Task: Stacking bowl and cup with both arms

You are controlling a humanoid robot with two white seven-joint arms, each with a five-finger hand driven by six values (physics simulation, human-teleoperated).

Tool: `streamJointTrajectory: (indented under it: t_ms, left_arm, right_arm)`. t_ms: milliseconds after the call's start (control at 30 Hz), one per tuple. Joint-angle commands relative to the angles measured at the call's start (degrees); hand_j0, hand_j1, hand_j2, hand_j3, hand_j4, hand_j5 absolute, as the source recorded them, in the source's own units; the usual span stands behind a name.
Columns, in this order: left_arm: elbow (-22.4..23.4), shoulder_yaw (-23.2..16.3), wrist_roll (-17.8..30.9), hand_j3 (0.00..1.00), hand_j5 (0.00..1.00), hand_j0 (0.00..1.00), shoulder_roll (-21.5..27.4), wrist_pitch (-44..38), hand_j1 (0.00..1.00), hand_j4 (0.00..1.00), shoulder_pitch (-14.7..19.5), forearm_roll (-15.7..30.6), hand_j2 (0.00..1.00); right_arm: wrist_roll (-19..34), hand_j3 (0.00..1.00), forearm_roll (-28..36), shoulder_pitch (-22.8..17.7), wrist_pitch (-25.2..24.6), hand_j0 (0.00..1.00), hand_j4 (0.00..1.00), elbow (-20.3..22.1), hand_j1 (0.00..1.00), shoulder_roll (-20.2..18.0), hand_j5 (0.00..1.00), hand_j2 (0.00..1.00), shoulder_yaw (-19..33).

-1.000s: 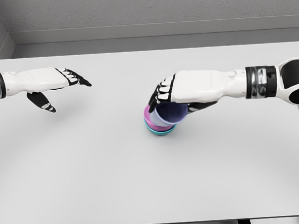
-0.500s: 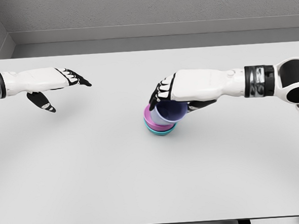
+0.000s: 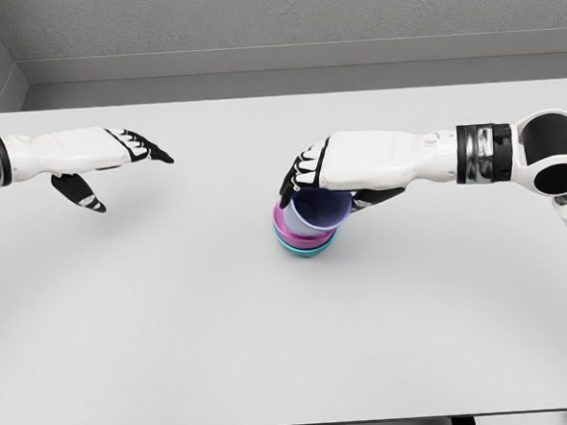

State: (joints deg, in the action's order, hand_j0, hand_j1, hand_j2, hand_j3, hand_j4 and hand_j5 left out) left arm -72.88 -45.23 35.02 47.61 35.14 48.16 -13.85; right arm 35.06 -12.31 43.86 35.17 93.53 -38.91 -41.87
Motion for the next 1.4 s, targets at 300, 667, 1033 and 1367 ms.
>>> streamJointTrajectory:
  t_ms: [300, 667, 1033, 1367]
  left_arm:
    - [5.1, 0.8, 0.0, 1.00, 1.00, 1.00, -3.2, -0.1, 1.00, 1.00, 0.2, 0.2, 1.00]
    - [5.0, 0.8, 0.0, 1.00, 1.00, 1.00, -2.8, -0.1, 1.00, 1.00, -0.1, 0.2, 1.00]
    - [5.0, 0.8, 0.0, 1.00, 1.00, 1.00, -2.6, -0.1, 1.00, 1.00, -0.1, 0.3, 1.00]
    - [4.9, 0.8, 0.0, 1.00, 1.00, 1.00, -2.6, -0.1, 1.00, 1.00, -0.1, 0.3, 1.00]
  right_arm:
    - [-0.1, 0.58, 0.4, 0.4, -0.2, 0.58, 0.58, -0.6, 0.58, 0.3, 0.58, 0.58, 0.0]
    - [-0.1, 0.58, 0.3, 1.3, -0.2, 0.58, 0.58, -3.9, 0.58, 1.3, 0.58, 0.58, 0.0]
    - [-0.1, 0.59, 0.4, 1.3, -0.2, 0.59, 0.59, -4.0, 0.59, 1.3, 0.59, 0.59, -0.8]
    - [-0.1, 0.99, -0.4, 1.3, -0.2, 0.99, 0.99, -4.8, 0.99, 1.6, 0.99, 0.99, -0.8]
